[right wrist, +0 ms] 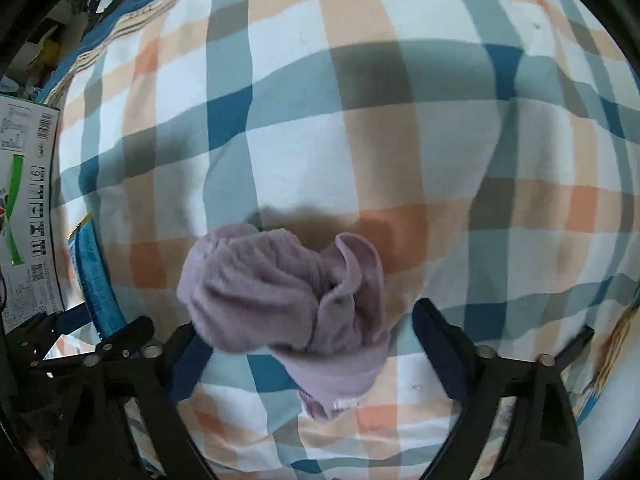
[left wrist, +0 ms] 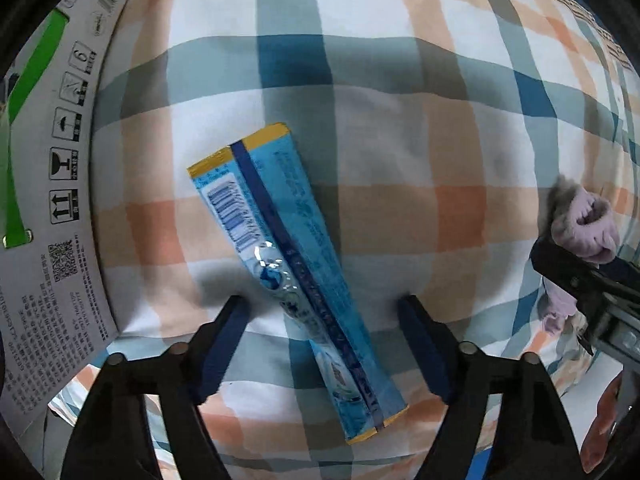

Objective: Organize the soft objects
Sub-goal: 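Grasp the blue toothpaste tube with the left tool while the right tool grasps the lilac sock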

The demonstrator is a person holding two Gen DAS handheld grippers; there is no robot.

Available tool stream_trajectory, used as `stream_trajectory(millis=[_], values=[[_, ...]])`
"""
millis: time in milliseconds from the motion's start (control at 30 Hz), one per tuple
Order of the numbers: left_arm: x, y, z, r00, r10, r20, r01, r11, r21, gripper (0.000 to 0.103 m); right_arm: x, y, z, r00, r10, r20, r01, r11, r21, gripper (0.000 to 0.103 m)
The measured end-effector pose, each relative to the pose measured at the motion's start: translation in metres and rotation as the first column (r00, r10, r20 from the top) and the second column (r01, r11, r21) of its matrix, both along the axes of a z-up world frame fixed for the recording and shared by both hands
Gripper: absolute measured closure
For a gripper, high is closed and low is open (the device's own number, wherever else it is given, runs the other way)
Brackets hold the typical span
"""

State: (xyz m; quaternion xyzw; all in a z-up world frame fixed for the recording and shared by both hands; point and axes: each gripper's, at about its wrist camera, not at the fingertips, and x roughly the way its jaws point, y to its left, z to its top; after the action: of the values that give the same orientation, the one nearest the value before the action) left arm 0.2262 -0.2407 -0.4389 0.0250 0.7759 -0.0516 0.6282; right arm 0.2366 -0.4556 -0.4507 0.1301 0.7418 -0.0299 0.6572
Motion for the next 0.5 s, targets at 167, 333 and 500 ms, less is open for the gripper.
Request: stream_trajectory(millis=[167, 333, 500], values=[[0.002, 0.010, 0.009, 1.000, -0.006, 0.023, 0.005, 1.000, 0.025, 0.050, 0.005, 0.002, -0.012, 0.999, 0.005, -0.033, -0.005, 1.000, -0.009, 0.025], [0.000, 0.016, 0.022, 0.999, -0.009, 0.038, 0.008, 1.000, 0.025, 0.074, 0.010, 0.005, -0.014, 0.999, 0.007, -0.048, -0.008, 1.000, -0.025, 0.031], [-0.005, 0.026, 0.033, 0.999, 0.009, 0.045, -0.010, 1.000, 0.005, 0.086, 0.008, 0.009, -0.008, 0.999, 0.009, -0.034, -0.011, 0.998, -0.064, 0.048]])
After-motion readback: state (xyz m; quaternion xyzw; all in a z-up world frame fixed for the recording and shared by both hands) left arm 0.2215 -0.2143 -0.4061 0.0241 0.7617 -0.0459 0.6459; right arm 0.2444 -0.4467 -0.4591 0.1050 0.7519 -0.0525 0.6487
